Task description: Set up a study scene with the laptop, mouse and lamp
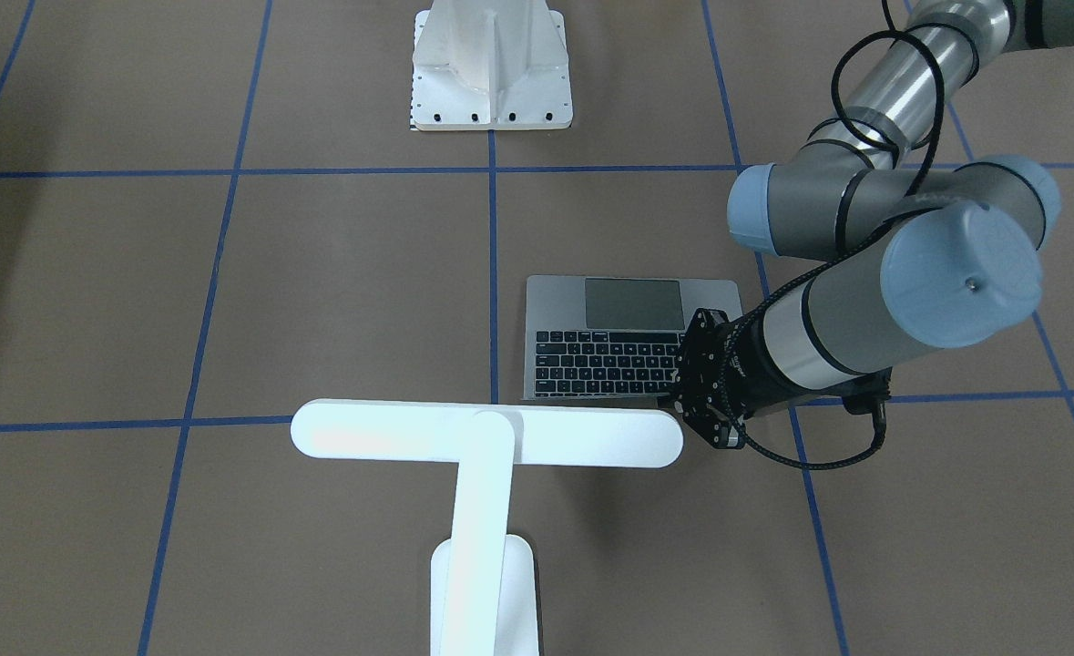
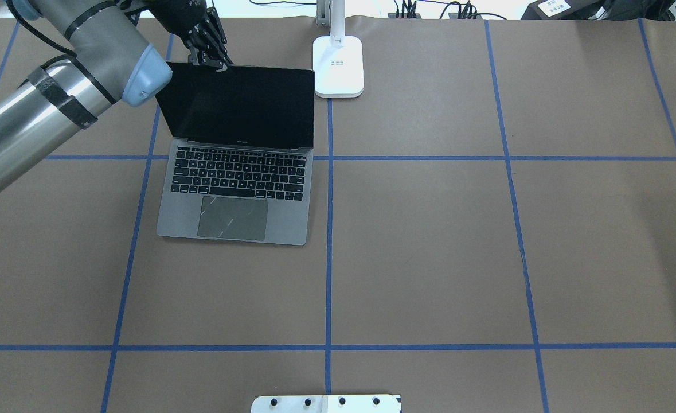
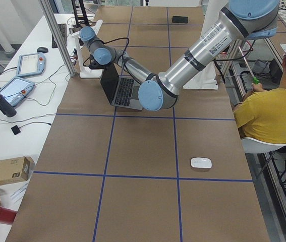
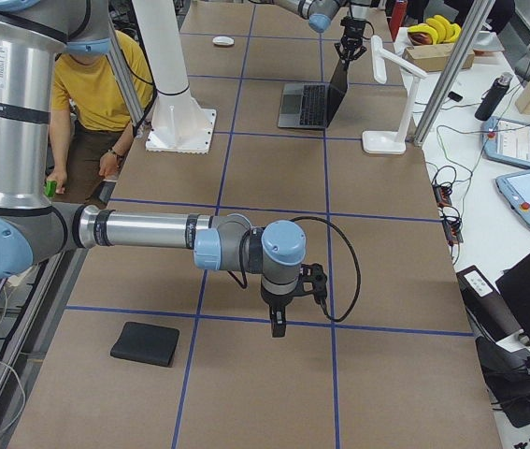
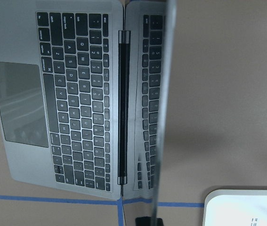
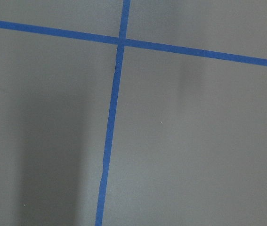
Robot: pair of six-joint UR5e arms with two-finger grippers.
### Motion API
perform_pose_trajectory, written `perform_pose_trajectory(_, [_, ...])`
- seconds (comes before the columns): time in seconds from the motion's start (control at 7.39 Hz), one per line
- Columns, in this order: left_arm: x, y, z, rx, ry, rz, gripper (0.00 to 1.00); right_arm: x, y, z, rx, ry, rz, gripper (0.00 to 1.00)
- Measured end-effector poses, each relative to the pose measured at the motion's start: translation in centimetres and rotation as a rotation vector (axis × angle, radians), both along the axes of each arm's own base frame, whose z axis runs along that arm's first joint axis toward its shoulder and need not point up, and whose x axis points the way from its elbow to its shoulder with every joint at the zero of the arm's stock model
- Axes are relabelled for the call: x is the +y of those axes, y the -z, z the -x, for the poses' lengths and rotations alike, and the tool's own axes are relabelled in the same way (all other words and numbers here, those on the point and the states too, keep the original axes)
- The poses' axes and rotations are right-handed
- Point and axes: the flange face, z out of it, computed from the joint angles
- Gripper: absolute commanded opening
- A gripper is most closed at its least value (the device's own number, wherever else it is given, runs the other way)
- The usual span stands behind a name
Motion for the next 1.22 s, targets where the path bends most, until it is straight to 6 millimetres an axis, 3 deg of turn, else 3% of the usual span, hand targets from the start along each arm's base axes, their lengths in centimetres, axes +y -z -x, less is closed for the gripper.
perform_pose_trajectory(0.14, [-0.3,0.0,-0.4,-0.001,0.025,0.018,0.02,0.0,0.0,0.0,0.000,0.000,0.000,1.00])
perform_pose_trajectory(0.27, [-0.5,-0.2,-0.9,0.000,0.048,0.027,0.18,0.0,0.0,0.0,0.000,0.000,0.000,1.00])
perform_pose_trajectory(0.41, [-0.6,-0.5,-1.1,0.001,0.059,0.029,0.47,0.0,0.0,0.0,0.000,0.000,0.000,1.00])
perform_pose_trajectory(0.54, [-0.7,-0.6,-1.2,0.003,0.061,0.025,0.99,0.0,0.0,0.0,0.000,0.000,0.000,1.00])
perform_pose_trajectory(0.95, [-0.8,-0.3,-0.2,0.027,0.067,-0.017,1.00,-0.1,0.1,0.0,0.000,0.000,-0.002,1.00])
perform_pose_trajectory(1.22, [-0.4,0.6,4.0,0.070,0.068,-0.068,1.00,-0.2,0.2,0.0,0.001,-0.001,-0.006,1.00])
